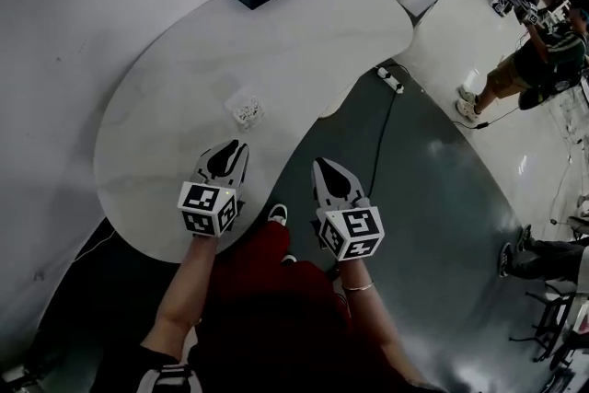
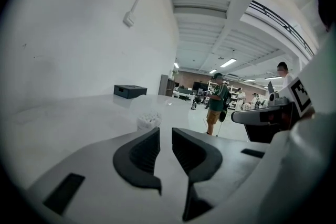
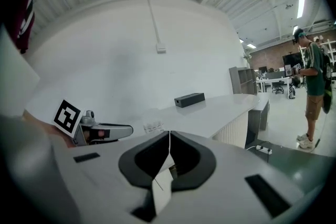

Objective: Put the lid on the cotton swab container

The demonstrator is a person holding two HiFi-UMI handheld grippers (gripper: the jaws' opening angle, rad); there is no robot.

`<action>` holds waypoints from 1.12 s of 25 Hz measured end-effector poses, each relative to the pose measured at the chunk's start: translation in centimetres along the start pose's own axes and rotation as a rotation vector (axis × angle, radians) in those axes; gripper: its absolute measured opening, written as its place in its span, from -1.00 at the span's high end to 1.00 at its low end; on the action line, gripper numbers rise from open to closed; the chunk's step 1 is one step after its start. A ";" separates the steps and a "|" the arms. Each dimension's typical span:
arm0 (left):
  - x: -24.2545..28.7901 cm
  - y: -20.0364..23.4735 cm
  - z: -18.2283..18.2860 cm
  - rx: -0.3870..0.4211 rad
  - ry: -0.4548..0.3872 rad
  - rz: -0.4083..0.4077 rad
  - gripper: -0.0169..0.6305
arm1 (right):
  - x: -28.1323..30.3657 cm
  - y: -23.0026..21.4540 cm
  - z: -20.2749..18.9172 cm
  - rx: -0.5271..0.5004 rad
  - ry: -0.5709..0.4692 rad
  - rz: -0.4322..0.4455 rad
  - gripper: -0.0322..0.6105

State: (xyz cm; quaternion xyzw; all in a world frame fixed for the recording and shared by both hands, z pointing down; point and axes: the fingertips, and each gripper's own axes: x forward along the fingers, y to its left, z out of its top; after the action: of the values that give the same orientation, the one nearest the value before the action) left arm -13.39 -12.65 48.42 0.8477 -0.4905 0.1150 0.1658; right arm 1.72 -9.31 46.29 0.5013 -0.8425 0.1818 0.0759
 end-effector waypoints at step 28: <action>5.8 3.8 -2.8 0.130 0.169 -0.010 0.19 | 9.1 0.4 -0.2 -0.062 0.152 0.114 0.85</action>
State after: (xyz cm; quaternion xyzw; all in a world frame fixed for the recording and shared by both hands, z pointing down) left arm -13.96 -17.86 53.74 0.8464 -0.4620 0.2169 0.1520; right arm -3.06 -16.52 49.20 0.4349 -0.8666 0.1973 0.1447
